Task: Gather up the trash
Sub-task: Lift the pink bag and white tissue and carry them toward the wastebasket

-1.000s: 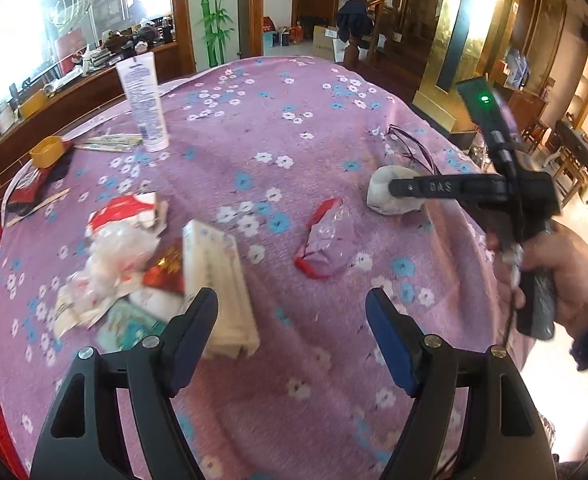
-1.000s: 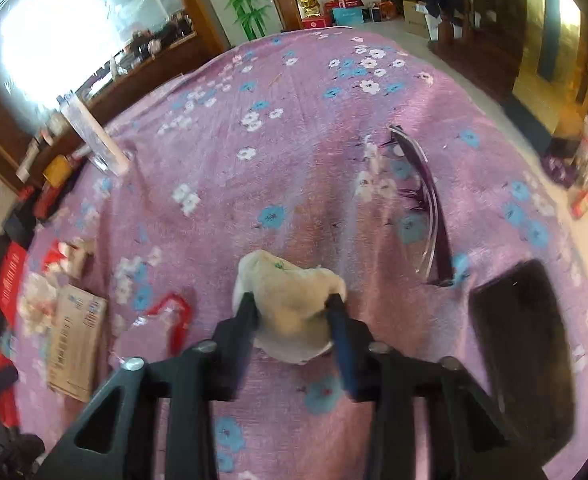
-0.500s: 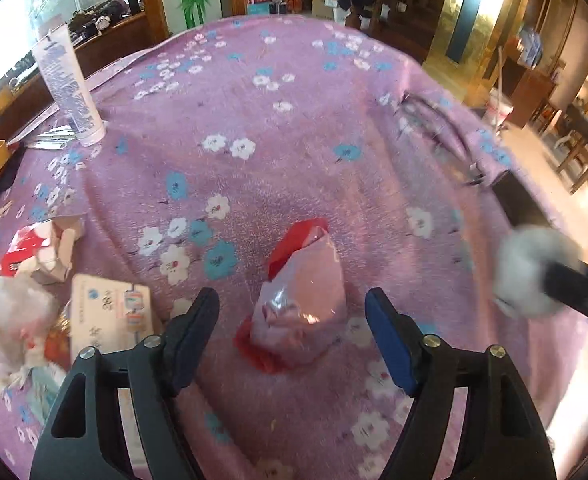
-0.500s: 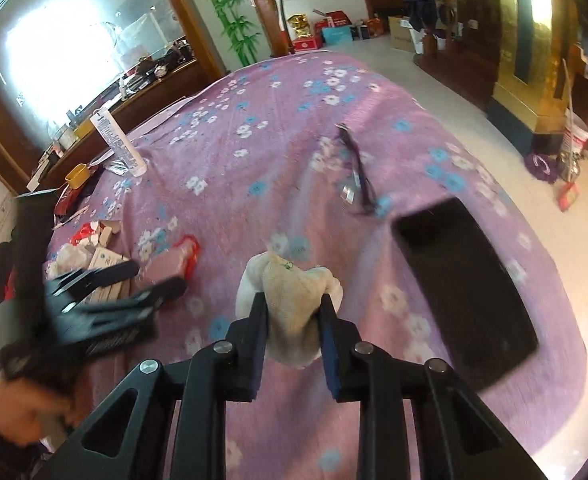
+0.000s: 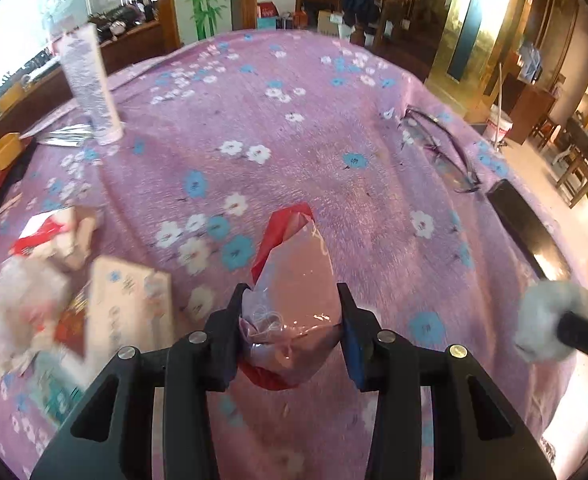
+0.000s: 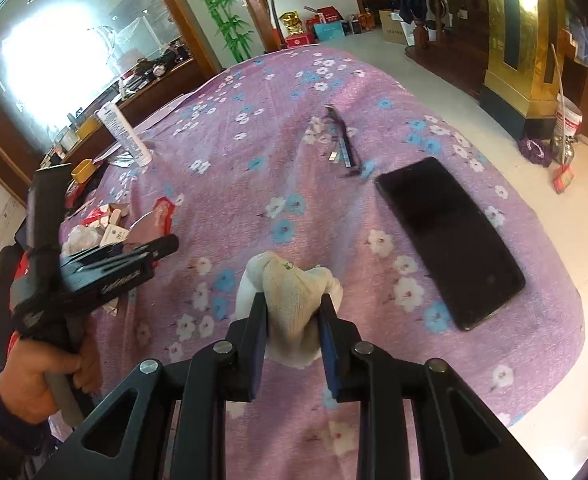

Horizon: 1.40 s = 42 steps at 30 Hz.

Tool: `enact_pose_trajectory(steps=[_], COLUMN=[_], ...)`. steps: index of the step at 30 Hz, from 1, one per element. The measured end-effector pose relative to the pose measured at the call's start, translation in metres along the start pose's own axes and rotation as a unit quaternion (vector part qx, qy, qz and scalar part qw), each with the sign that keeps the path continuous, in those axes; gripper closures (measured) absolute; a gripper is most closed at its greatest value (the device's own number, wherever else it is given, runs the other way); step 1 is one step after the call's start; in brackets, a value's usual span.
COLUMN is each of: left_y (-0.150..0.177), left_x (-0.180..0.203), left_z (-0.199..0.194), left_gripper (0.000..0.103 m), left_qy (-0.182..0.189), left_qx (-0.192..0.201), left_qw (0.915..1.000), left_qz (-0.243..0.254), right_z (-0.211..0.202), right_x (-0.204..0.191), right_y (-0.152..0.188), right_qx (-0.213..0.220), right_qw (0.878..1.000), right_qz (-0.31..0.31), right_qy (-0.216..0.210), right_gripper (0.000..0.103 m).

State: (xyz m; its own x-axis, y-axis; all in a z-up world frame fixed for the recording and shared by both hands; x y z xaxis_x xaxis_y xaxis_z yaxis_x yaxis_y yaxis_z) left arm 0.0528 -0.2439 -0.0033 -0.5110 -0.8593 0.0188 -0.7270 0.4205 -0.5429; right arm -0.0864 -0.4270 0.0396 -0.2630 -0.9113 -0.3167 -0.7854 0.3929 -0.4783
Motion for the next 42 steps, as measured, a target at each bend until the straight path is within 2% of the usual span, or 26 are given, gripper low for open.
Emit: enact_pose_trajectory(steps=[7, 12, 27, 32, 42], left_y=[0.037, 0.067, 0.129, 0.137, 0.141], left_x=[-0.024, -0.049, -0.115, -0.125, -0.132], left_z=[-0.059, -0.091, -0.142, -0.149, -0.154], left_gripper=[0.063, 0.063, 0.063, 0.063, 0.063], left_qy=[0.0, -0.006, -0.035, -0.034, -0.034], left_qx=[0.034, 0.043, 0.046, 0.042, 0.045], left_qw=[0.9991, 0.9978, 0.9939, 0.994, 0.9944], left_qz=[-0.027, -0.05, -0.094, -0.095, -0.089], right_z=[0.007, 0.008, 0.003, 0.0, -0.01], right_x=[-0.04, -0.078, -0.167, -0.181, -0.173], right_y=[0.008, 0.023, 0.068, 0.077, 0.082], right_qx=[-0.003, -0.009, -0.019, -0.015, -0.001], right_qw=[0.999, 0.998, 0.991, 0.99, 0.994], right_qz=[-0.03, -0.057, -0.114, -0.122, -0.099], right_qy=[-0.014, -0.029, -0.065, -0.068, -0.052], right_gripper=[0.077, 0.077, 0.077, 0.077, 0.077])
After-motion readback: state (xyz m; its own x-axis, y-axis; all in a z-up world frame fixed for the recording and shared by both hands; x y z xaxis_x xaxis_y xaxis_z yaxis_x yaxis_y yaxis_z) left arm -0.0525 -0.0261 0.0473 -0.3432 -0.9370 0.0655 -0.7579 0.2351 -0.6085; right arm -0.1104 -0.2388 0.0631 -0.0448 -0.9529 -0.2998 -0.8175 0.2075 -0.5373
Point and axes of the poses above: each gripper's, at about its wrist camera, not at the fingertips, and z roughly the way its jaws point, x to its right, y to its underside, the point moved 5 cm from there along z, roughly the way its jaws point, and after that the axes turned 3 degrees about z, right-handed, at the moved point
